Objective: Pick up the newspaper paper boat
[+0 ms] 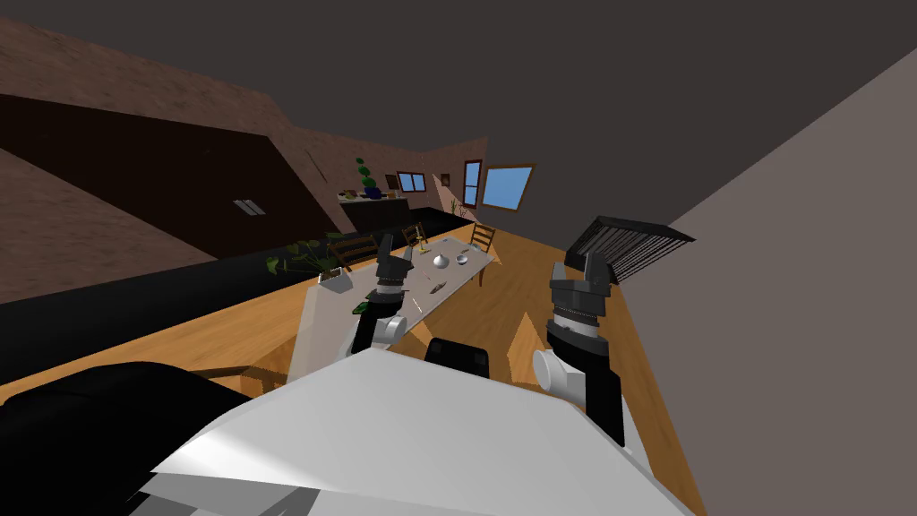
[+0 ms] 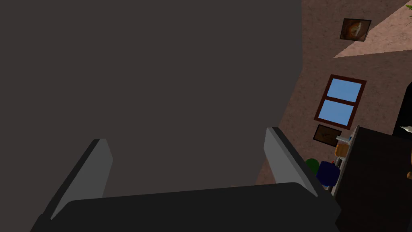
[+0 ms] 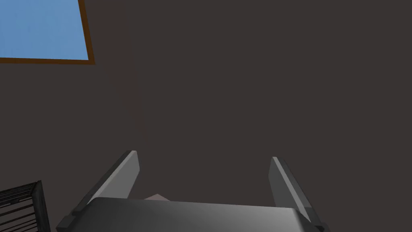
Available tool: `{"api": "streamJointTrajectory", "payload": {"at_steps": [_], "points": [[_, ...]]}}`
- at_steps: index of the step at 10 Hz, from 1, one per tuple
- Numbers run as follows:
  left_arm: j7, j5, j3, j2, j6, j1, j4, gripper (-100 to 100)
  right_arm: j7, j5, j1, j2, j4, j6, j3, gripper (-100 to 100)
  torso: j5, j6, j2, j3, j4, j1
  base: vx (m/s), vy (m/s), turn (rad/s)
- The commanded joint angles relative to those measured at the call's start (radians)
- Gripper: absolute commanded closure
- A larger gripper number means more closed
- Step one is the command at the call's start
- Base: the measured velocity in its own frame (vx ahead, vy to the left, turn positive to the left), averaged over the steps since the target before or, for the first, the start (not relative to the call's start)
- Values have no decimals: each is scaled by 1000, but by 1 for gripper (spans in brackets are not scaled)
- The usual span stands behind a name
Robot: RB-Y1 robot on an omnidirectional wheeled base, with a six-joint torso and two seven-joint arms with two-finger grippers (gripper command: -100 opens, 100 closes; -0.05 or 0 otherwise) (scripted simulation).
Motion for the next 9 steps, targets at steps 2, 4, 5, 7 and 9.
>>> {"api": "streamJointTrajectory", "payload": {"at_steps": [2, 4, 5, 7, 9], "points": [[16, 2, 9, 49, 14, -7, 11, -100, 0, 0, 0, 0, 0, 0, 0, 0, 0, 0, 2, 1, 0, 1, -52, 45, -33], [39, 1, 18, 95, 31, -15, 28, -100, 0, 0, 0, 0, 0, 0, 0, 0, 2, 0, 7, 4, 1, 7, -143, 118, -55], [53, -1, 21, 116, 40, -19, 40, -100, 0, 0, 0, 0, 0, 0, 0, 0, 2, 0, 10, 6, 2, 9, -188, 110, -88], [84, -11, 24, 157, 60, -27, 73, -100, 0, 0, 0, 0, 0, 0, 0, 0, 1, 0, 13, 8, 3, 6, -204, 80, -87], [113, -28, 22, 194, 80, -37, 122, -100, 0, 0, 0, 0, 0, 0, 0, 0, 2, 0, 14, 8, 3, 7, -211, 111, -113]]}}
